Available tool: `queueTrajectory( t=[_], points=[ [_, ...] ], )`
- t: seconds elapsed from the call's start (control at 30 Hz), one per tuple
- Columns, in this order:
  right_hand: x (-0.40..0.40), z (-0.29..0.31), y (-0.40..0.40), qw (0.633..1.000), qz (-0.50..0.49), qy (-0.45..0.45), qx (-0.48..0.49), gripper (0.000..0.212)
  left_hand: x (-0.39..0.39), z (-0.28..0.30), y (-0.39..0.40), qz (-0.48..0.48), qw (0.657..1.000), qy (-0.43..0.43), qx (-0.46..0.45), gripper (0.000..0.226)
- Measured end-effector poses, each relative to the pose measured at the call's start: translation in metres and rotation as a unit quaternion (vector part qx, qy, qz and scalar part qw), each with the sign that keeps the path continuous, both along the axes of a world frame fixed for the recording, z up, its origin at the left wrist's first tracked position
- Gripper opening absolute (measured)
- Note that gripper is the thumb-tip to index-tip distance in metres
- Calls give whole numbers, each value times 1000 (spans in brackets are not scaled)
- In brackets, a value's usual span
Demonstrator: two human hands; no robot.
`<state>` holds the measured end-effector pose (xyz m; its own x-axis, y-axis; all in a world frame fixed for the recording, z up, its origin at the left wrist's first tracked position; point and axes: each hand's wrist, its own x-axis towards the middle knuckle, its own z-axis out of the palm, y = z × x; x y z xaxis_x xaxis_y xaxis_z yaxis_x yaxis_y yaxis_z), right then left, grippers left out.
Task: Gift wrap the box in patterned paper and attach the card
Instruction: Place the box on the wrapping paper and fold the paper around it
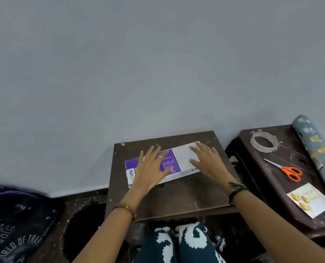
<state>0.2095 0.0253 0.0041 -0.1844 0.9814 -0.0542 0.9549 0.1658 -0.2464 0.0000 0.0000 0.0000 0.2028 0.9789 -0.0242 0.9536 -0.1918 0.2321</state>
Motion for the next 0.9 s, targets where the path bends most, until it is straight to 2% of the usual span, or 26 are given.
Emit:
queueTrajectory(
  t=[0.07, 0.13, 0.23, 0.37, 0.6, 0.73, 0.9],
  points=[
    [8, -6, -8, 996, -52, 26, -71, 59, 2, -5, -6, 52, 998, 19, -39, 77],
    [14, -15, -18, 988, -71, 76, -116, 62, 0, -15, -14, 136, 988, -14, -76, 80],
    [20, -28, -36, 989, -66, 109, -77, 61, -4, -28, -27, 186, 975, -53, -109, 80],
    [25, -38, -61, 991, -66, 115, -19, 55, -10, -34, -41, 157, 983, -20, -90, 78],
    [29, -28, -68, 994, -60, 90, -31, 53, 0, -25, -45, 157, 983, -8, -92, 74],
    [37, -8, -66, 990, -60, 126, 0, 41, 33, -7, -38, 129, 988, -63, -52, 60],
    [75, 23, -66, 985, -92, 115, 86, 28, 123, 25, -24, 32, 971, -236, -5, 32]
  ],
)
